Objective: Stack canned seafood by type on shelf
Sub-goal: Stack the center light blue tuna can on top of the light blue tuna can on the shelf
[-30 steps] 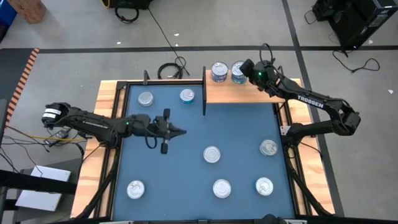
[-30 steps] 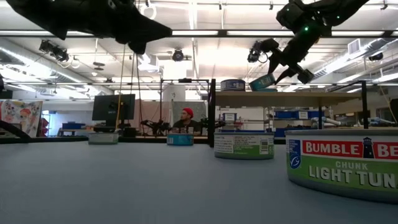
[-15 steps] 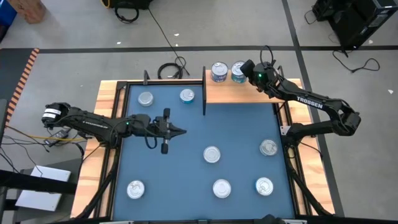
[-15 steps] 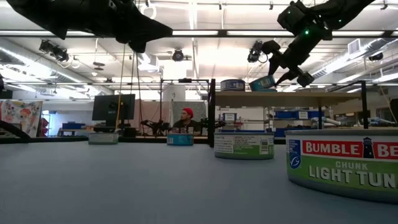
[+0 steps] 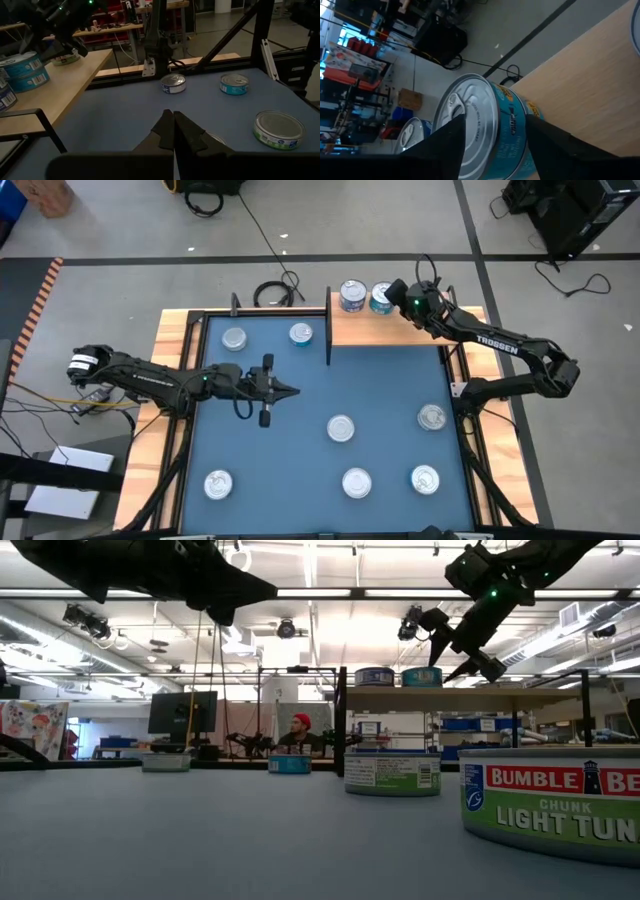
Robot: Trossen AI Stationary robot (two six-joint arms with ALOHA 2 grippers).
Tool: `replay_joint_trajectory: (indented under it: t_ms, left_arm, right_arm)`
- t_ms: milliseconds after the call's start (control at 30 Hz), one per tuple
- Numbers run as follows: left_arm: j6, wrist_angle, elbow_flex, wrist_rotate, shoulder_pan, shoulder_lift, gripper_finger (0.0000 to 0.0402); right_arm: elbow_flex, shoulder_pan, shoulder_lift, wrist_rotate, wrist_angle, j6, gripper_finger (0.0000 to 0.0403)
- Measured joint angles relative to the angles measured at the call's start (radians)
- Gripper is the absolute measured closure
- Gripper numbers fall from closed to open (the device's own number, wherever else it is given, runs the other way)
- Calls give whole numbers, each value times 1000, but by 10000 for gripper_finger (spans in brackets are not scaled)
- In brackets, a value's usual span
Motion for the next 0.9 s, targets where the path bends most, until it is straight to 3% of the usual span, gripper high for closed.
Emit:
replay_joint_trajectory:
  t_ms: [533,900]
  left_arm:
    - [0,-6,0,0,0,0,400]
    - [0,-7,0,0,0,0,400]
  right_arm:
    - [1,0,0,0,16,-179,199]
    - [50,16,-2,15,60,-465,199]
